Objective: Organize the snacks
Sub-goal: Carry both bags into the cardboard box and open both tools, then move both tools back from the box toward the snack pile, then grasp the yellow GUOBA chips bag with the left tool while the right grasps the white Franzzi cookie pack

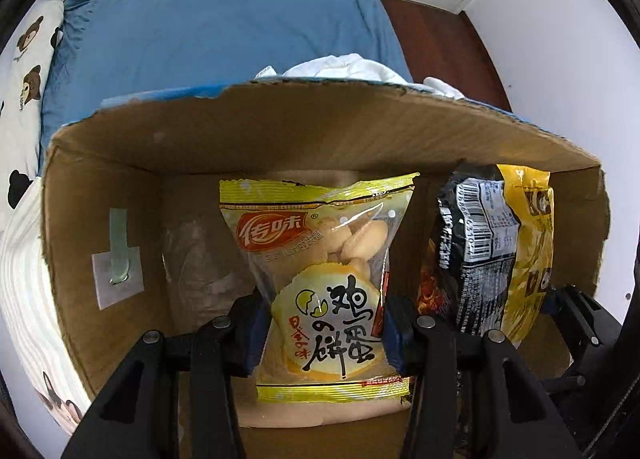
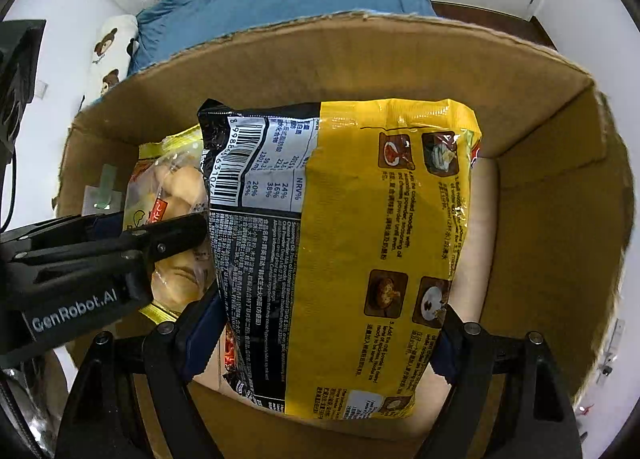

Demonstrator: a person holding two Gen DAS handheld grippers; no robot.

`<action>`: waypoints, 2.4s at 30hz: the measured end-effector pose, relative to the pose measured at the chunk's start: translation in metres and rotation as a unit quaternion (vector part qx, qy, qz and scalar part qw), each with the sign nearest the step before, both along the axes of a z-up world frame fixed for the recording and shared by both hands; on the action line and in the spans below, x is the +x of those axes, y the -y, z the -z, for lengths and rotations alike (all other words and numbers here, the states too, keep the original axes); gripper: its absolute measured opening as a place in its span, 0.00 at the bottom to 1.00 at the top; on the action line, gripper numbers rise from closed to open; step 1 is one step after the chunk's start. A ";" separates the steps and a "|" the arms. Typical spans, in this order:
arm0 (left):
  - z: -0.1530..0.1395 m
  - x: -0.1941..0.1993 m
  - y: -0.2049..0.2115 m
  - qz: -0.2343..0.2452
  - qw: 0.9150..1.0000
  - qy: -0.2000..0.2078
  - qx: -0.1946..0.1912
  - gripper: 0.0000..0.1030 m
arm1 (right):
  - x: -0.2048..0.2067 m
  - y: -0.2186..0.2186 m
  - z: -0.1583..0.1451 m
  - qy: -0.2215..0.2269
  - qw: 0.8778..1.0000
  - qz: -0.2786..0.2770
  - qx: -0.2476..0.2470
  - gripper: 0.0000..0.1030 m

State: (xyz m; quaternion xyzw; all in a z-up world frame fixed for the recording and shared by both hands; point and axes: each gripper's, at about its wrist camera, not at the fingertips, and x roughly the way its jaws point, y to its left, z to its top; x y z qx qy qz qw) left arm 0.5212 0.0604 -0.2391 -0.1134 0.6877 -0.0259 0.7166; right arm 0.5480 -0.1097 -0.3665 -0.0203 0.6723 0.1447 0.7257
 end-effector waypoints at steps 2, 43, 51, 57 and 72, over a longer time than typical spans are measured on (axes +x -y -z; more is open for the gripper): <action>0.001 -0.001 -0.001 -0.004 1.000 -0.007 0.004 0.50 | 0.008 -0.006 0.009 -0.010 1.000 0.004 -0.017 0.85; -0.174 -0.242 0.007 -0.063 0.961 0.252 0.092 0.93 | -0.244 0.009 -0.195 0.191 0.980 0.054 0.018 0.96; -0.126 -0.306 -0.008 -0.069 0.973 0.198 0.092 0.93 | -0.305 0.031 -0.139 0.110 0.989 0.091 0.048 0.97; -0.033 -0.341 -0.013 -0.092 0.992 0.079 0.040 0.93 | -0.353 0.084 -0.065 0.023 0.984 0.166 0.057 0.89; 0.047 -0.303 -0.001 -0.202 0.975 -0.014 -0.093 0.93 | -0.411 0.095 0.039 -0.063 0.977 0.192 0.066 0.61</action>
